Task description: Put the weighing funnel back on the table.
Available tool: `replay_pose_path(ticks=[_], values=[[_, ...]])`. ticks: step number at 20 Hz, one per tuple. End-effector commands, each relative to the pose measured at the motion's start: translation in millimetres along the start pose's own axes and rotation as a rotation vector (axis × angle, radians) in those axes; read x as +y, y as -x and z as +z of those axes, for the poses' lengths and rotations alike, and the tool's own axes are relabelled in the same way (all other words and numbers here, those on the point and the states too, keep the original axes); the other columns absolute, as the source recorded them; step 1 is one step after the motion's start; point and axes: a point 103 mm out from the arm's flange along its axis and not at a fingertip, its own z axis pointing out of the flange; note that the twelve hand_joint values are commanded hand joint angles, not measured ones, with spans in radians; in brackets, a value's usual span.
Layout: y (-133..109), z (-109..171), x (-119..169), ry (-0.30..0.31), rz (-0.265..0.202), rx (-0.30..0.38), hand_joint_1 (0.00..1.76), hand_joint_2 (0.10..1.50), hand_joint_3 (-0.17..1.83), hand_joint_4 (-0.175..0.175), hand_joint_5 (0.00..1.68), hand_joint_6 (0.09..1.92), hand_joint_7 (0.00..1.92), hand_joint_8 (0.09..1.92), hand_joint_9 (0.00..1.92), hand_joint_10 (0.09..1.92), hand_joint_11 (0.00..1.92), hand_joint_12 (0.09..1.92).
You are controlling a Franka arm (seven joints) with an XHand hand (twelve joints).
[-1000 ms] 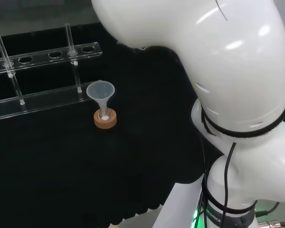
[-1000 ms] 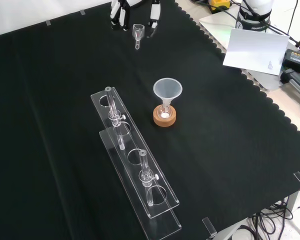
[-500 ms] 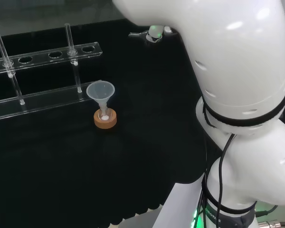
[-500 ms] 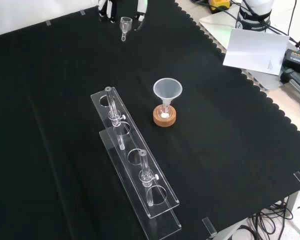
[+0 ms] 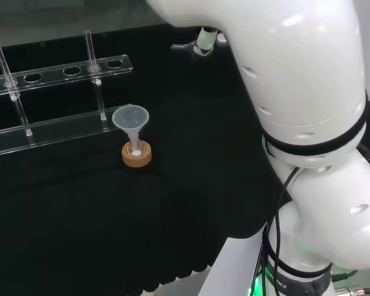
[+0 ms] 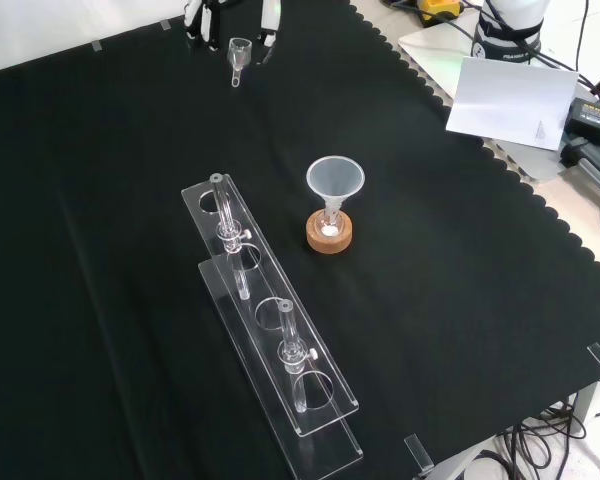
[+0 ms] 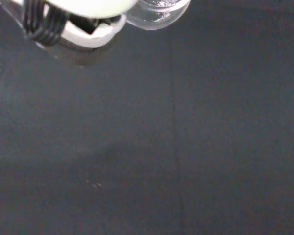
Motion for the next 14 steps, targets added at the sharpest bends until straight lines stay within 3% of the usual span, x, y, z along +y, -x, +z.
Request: replay_pose_path(ticks=[1,14], values=[[-12,30,45,-0.034,-0.045,-0.052,1.12,0.67,0.63,0.175,1.28,0.64,0.62,0.65,1.04,0.25,0.87,1.0],[-24,83,91,-0.065,-0.044,-0.092,1.12,0.67,0.62,0.175,1.28,0.64,0.62,0.65,1.04,0.25,0.87,1.0]])
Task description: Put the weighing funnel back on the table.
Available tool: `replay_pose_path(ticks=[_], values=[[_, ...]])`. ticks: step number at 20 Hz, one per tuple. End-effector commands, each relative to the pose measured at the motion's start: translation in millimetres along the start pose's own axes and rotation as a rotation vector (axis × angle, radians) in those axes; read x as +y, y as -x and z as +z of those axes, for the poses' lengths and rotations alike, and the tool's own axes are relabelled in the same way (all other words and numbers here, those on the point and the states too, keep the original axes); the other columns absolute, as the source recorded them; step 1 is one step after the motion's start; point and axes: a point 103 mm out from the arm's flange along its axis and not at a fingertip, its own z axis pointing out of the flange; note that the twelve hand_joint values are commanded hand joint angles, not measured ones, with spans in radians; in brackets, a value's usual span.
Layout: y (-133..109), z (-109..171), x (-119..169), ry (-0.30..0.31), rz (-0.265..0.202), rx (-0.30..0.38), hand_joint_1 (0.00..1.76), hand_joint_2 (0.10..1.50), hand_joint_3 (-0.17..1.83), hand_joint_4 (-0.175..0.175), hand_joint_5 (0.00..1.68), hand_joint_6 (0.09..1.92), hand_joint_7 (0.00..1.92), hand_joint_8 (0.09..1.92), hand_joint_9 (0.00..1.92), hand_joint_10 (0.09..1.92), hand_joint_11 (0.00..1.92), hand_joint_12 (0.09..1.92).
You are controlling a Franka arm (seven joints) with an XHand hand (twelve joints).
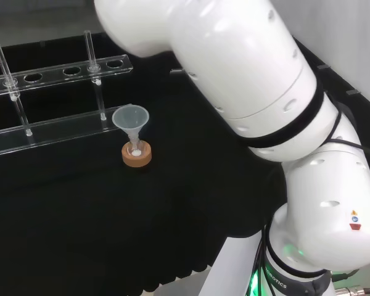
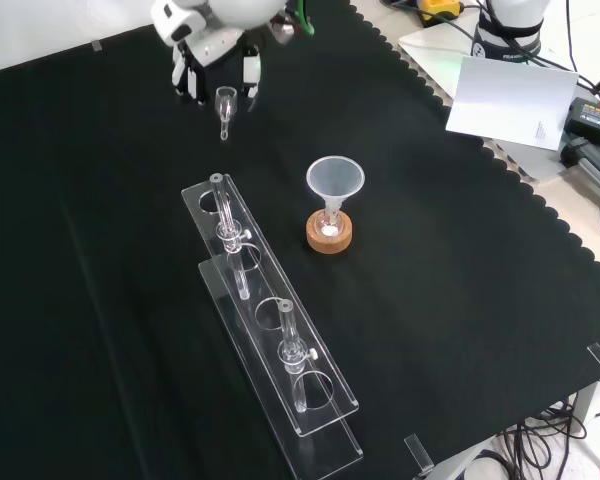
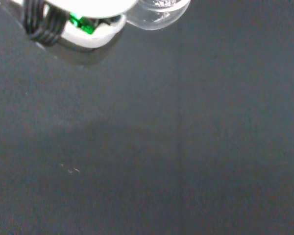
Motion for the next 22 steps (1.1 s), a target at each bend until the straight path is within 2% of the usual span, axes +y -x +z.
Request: replay_pose_path(ticks=[1,6,10,17,22], values=[[-15,20,30,0.012,-0.021,-0.011,1.12,0.67,0.62,0.175,1.28,0.64,0.62,0.65,1.04,0.25,0.87,1.0],[-28,37,46,0.0,-0.024,-0.036,1.12,0.67,0.62,0.175,1.28,0.64,0.62,0.65,1.04,0.25,0.87,1.0],[-33,52,58,-0.019,-0.018,-0.028,1.12,0.67,0.62,0.175,1.28,0.64,0.62,0.65,1.04,0.25,0.87,1.0],[-36,75,73,-0.034,-0.018,-0.03,1.12,0.67,0.63,0.175,1.29,0.64,0.63,0.65,1.04,0.25,0.87,1.0],[-37,80,77,-0.03,-0.023,-0.027,1.12,0.67,0.63,0.175,1.29,0.64,0.63,0.65,1.04,0.25,0.87,1.0]])
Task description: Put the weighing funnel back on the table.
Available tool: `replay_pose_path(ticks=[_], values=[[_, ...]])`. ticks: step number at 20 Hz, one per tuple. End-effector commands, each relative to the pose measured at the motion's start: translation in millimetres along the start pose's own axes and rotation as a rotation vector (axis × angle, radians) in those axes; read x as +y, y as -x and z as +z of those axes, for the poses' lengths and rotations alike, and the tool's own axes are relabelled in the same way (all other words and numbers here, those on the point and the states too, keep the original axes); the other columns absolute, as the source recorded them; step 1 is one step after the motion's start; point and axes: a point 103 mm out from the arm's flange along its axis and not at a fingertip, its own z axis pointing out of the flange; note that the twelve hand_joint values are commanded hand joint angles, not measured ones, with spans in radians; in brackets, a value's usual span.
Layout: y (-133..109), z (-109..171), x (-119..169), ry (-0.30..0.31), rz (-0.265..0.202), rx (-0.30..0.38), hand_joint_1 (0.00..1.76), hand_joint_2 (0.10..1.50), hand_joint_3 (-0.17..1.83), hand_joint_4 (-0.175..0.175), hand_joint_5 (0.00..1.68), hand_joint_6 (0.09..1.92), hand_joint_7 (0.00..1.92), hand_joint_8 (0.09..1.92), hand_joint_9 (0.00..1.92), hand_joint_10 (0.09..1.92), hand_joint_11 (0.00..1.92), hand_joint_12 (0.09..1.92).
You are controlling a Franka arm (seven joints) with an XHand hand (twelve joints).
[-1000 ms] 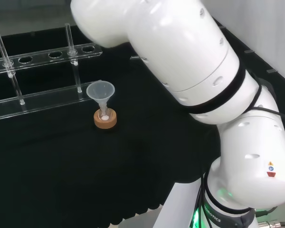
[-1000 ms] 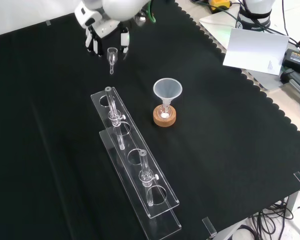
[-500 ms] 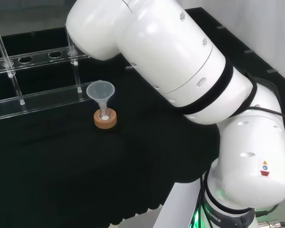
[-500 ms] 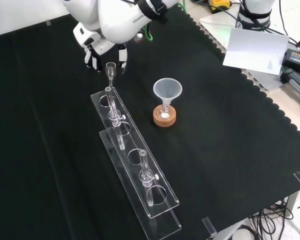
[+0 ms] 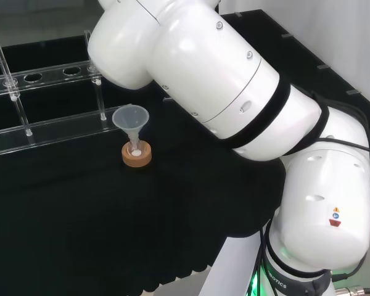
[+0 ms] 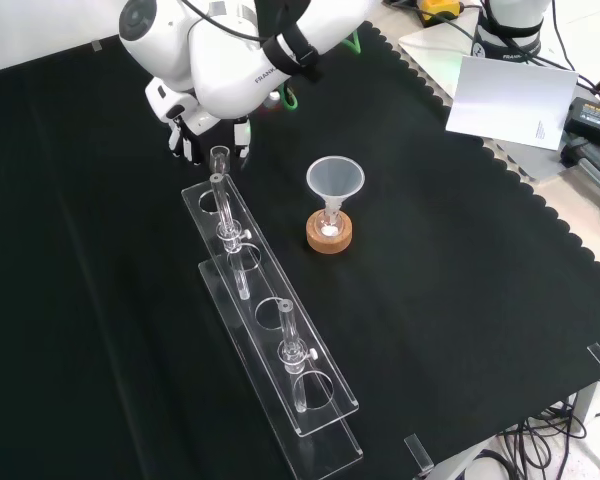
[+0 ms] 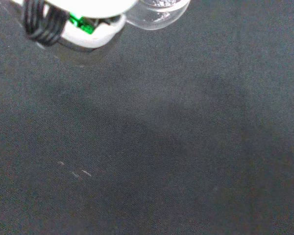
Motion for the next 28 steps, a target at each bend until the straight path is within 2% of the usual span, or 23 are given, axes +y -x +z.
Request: replay_pose_path(ticks=[1,20,28], values=[[-3,7,7,0.005,-0.005,0.003,1.12,0.67,0.63,0.175,1.29,0.64,0.63,0.66,1.04,0.25,0.87,1.0],[-14,24,25,0.0,-0.011,0.022,1.12,0.67,0.63,0.175,1.29,0.64,0.63,0.66,1.04,0.25,0.87,1.0],[-27,26,30,0.0,-0.016,-0.001,1.12,0.67,0.63,0.175,1.28,0.64,0.63,0.66,1.04,0.25,0.88,1.0]])
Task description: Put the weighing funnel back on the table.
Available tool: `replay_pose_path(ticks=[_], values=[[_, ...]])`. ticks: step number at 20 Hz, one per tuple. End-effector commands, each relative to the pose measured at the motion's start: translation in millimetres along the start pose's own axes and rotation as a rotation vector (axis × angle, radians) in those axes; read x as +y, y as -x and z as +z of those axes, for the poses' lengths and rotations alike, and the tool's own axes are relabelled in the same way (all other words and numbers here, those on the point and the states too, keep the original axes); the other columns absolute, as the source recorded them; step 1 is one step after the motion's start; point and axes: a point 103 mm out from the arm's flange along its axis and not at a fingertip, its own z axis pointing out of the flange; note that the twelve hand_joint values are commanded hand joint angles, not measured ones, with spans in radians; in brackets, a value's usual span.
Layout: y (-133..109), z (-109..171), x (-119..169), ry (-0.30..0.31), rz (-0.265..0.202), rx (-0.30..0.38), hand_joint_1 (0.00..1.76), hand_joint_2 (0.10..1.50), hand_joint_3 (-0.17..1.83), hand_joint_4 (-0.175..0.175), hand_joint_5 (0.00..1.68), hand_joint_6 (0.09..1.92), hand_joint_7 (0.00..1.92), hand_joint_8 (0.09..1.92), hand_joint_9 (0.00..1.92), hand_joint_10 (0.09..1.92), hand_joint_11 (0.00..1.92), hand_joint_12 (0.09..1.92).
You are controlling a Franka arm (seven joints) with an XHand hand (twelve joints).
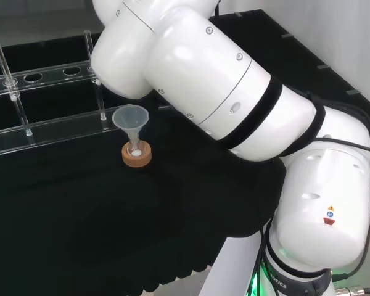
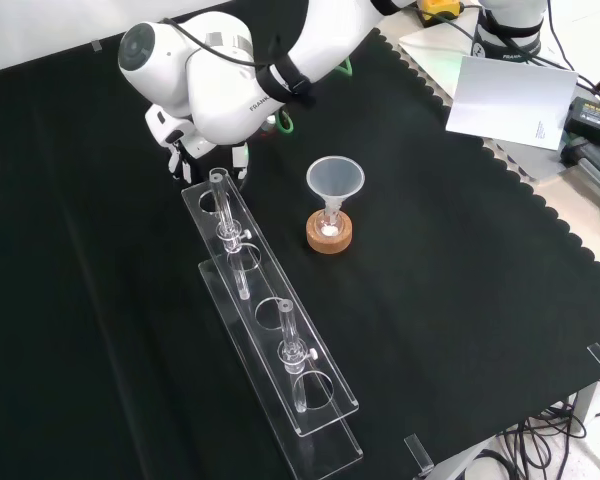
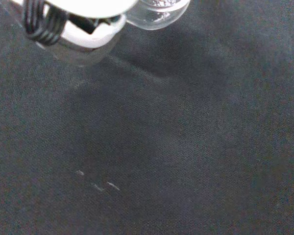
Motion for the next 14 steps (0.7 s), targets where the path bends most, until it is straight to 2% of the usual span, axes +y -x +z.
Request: replay_pose_path(ticks=[1,11,14], values=[[-8.6,0.6,3.6,-0.001,-0.002,-0.012,1.12,0.67,0.63,0.175,1.28,0.64,0.63,0.66,1.04,0.25,0.88,1.0],[-9.7,-0.3,4.3,0.009,0.002,-0.017,1.12,0.67,0.62,0.175,1.28,0.64,0.63,0.66,1.05,0.25,0.88,1.0],[-10.6,-0.2,4.1,0.016,-0.001,-0.038,1.12,0.69,0.6,0.175,1.27,0.65,0.63,0.66,1.05,0.25,0.88,1.0]])
